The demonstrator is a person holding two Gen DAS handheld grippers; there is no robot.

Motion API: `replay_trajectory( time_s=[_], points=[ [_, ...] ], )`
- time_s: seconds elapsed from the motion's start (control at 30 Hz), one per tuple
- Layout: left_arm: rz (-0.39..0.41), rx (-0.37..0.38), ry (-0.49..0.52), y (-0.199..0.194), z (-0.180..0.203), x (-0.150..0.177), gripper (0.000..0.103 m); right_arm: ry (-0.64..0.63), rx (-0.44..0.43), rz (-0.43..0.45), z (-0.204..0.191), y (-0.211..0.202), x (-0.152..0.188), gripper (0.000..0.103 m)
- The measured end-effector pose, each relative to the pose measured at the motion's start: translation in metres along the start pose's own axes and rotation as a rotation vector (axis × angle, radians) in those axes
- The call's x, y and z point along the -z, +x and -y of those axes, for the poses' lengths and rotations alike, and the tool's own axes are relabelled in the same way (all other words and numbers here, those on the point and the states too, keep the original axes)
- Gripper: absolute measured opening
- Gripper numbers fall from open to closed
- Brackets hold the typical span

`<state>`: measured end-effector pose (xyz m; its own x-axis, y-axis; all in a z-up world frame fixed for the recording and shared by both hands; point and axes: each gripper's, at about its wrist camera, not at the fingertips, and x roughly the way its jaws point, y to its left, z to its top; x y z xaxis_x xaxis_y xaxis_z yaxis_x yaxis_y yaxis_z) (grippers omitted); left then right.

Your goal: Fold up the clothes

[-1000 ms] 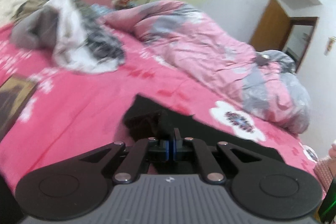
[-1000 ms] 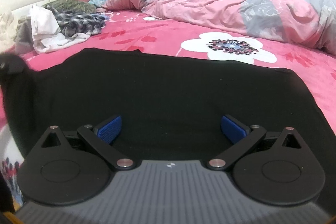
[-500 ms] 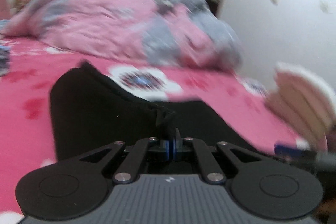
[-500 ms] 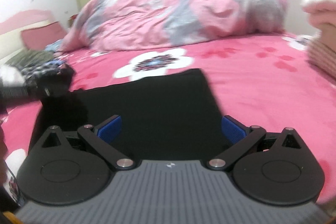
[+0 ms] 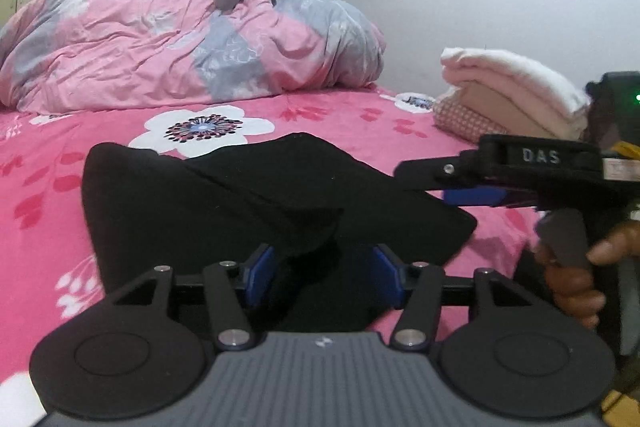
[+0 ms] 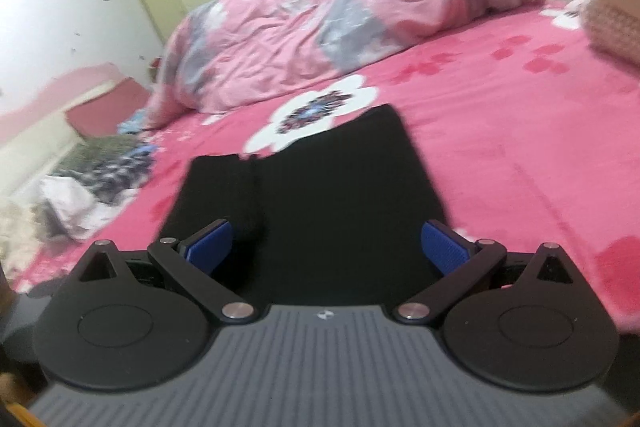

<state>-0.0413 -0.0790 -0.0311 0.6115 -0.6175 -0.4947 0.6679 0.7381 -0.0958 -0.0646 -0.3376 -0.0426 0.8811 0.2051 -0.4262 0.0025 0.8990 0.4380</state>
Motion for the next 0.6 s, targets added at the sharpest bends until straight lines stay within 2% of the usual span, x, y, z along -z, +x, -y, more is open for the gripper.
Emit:
replay_trajectory(
  time_s=[0.1, 0.17, 0.23, 0.37, 0.6],
  points=[
    [0.001, -0.061, 0.018, -0.011, -0.003, 0.005, 0.057, 0.004, -0.053, -0.021, -0.008, 0.002, 0.000, 0.098],
    [0.001, -0.103, 0.032, -0.018, -0.005, 0.009, 0.057, 0.019, -0.087, -0.051, -0.013, 0.006, 0.001, 0.092],
    [-0.005, -0.156, 0.072, -0.021, -0.004, 0.014, 0.057, 0.038, -0.122, -0.088, -0.019, 0.011, 0.002, 0.081],
    [-0.016, -0.263, 0.152, -0.028, -0.002, 0.024, 0.056, 0.050, -0.154, -0.161, -0.029, 0.026, 0.003, 0.073],
    [-0.043, -0.328, 0.209, -0.025, -0.004, 0.036, 0.056, 0.090, -0.172, -0.244, -0.041, 0.054, 0.001, 0.058]
  ],
)
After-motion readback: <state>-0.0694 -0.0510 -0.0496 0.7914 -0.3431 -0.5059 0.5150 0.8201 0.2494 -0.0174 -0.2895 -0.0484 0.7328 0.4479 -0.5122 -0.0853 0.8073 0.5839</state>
